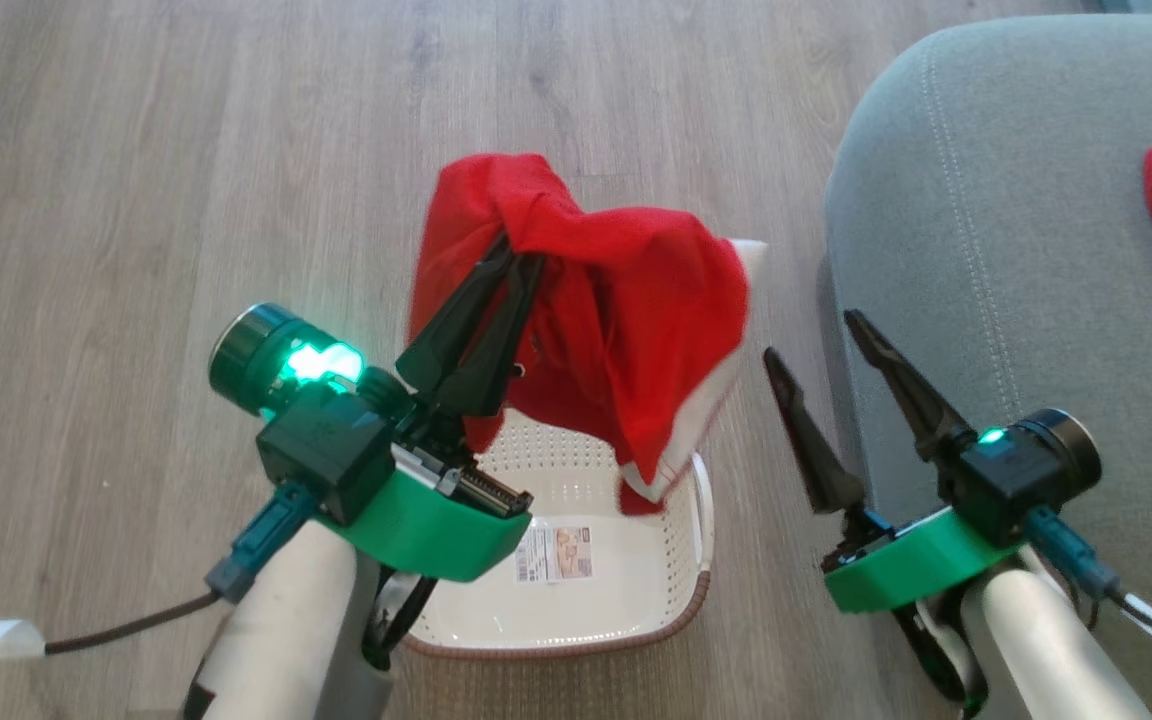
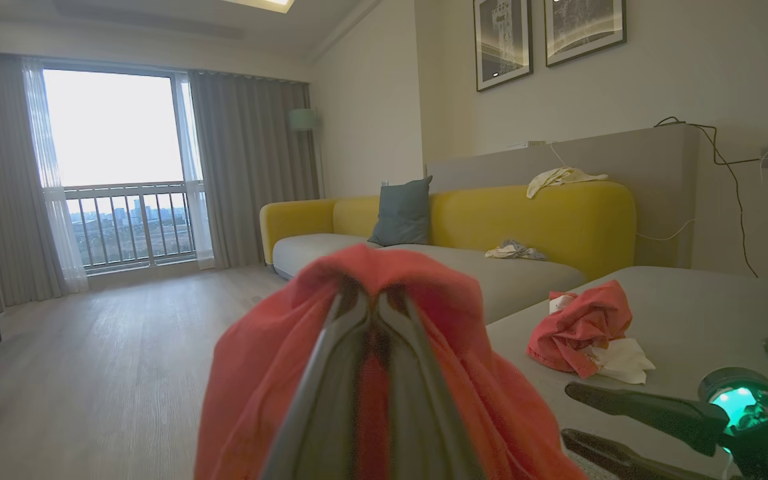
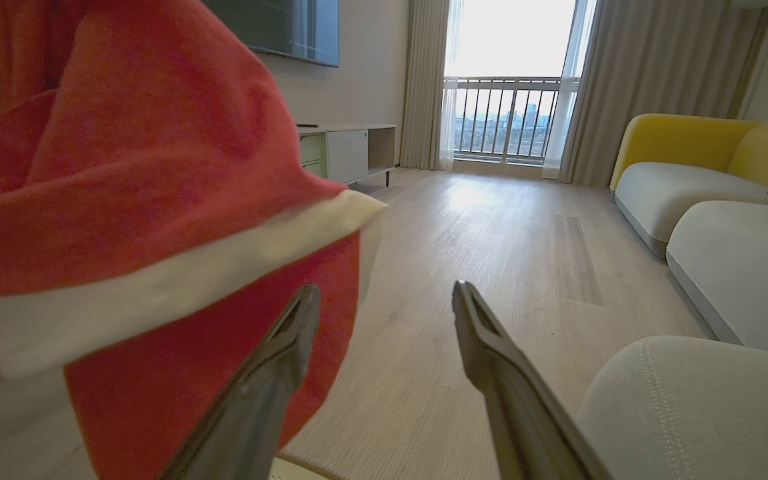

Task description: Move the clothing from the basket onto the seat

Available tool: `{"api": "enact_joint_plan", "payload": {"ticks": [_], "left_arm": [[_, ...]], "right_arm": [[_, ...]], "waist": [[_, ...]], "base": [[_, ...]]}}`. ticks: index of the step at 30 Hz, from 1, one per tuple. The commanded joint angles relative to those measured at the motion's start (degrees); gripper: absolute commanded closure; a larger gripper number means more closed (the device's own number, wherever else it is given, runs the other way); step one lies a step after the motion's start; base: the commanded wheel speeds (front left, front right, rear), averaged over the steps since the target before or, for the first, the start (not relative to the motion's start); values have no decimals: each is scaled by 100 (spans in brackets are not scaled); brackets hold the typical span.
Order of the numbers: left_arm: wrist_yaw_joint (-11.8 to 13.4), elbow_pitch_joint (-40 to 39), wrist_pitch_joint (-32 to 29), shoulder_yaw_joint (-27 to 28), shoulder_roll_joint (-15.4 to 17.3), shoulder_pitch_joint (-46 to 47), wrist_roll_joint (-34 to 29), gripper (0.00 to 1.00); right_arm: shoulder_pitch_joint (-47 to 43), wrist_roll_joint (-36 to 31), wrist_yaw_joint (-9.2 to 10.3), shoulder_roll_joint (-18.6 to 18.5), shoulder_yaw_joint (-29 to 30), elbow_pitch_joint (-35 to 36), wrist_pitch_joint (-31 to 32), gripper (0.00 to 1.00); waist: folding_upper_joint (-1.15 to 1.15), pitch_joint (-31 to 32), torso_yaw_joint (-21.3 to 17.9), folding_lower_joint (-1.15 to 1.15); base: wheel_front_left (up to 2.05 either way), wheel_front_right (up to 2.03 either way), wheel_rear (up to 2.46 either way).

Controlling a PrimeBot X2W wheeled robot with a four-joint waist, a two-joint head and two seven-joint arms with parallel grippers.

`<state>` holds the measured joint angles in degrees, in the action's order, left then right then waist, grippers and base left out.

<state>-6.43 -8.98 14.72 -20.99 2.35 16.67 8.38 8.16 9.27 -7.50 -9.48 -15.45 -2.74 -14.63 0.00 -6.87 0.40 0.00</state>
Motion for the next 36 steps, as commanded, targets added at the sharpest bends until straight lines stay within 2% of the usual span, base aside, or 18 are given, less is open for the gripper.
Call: {"api": "enact_joint_plan", "payload": {"ticks": [1,10,18,24,36], "left_arm": [[-17,-167,28,150,54,236,-41,100],[-84,-62,28,132,53,313,-191,100],[-101,105,28,159,53,334,-259,100],[-104,111,28,-186,96,426,-378,100],[-105,220,28,-982,224,407,-454,100]], "right_arm": [[47,64,1,-120,-225,279,-37,0],[165,209,1,-933,-1022,940,-37,0],[247,287,1,-1670,-1680,1246,-37,0],[406,180,1,-1734,-1467,1287,-37,0],[742,-61,1,-1935,-1736,1193,33,0]], "waist": [[0,-15,-28,0],[0,-115,-105,0],[0,-104,-129,0],[0,-130,-93,0],[0,15,29,0]], "base": [[0,0,0],[0,0,0],[0,0,0],[0,0,0],[0,0,0]]}}
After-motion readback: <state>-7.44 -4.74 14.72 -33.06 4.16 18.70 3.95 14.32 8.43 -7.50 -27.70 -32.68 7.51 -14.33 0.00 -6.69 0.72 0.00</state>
